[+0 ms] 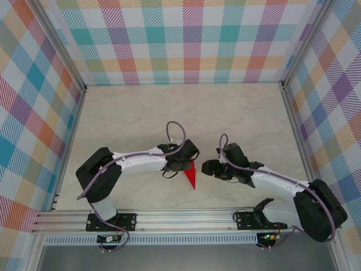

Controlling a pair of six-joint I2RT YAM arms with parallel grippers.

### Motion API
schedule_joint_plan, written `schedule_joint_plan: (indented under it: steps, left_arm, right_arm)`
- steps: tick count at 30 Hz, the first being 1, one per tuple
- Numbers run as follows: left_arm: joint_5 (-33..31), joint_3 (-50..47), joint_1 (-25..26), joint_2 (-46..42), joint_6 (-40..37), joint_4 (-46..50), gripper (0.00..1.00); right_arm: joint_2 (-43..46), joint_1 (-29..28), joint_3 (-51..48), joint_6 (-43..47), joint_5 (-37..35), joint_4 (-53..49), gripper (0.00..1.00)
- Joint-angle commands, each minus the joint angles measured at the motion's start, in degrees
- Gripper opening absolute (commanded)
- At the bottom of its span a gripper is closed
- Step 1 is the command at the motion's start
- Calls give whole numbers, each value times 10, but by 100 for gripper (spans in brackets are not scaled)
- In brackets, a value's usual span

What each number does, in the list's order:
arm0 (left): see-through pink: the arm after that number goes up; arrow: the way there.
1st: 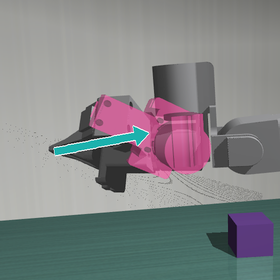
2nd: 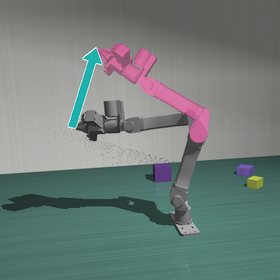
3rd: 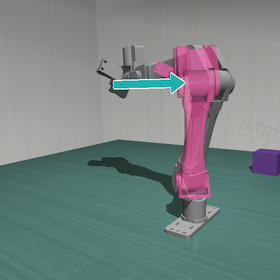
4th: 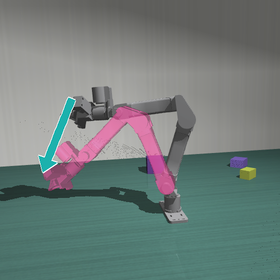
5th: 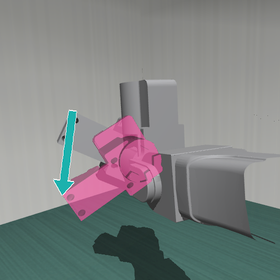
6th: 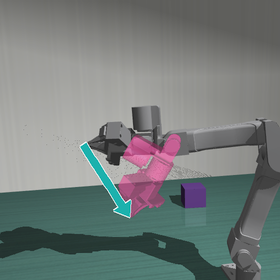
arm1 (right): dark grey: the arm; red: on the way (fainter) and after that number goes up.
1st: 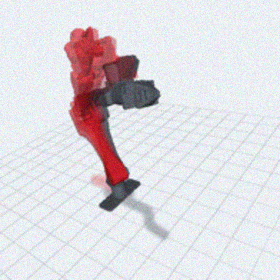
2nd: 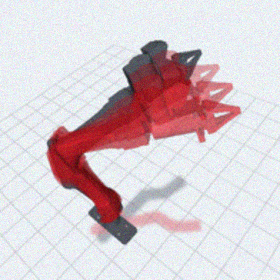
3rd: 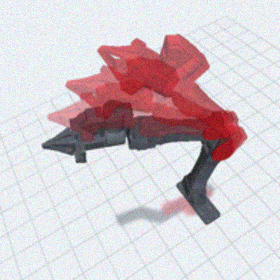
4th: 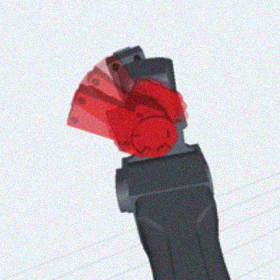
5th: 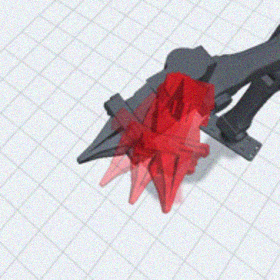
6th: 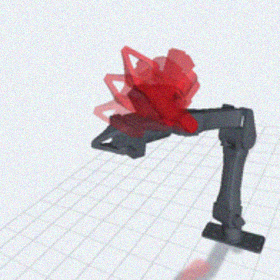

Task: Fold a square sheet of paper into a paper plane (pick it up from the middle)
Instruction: Turn over a paper plane at the center of the table.

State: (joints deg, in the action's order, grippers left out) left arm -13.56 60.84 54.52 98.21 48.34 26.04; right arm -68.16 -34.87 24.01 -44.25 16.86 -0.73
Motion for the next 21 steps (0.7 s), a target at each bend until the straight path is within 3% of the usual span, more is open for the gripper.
schedule_joint_plan:
  steps: [1, 21]
  left_arm:
    - [9, -17, -11, -28, -14, -24, 0]
    - [19, -46, -21, -43, -17, -40, 0]
  right_arm:
    - [-26, -6, 25, 14, 38, 39, 58]
    - [-174, -59, 83, -18, 84, 148, 56]
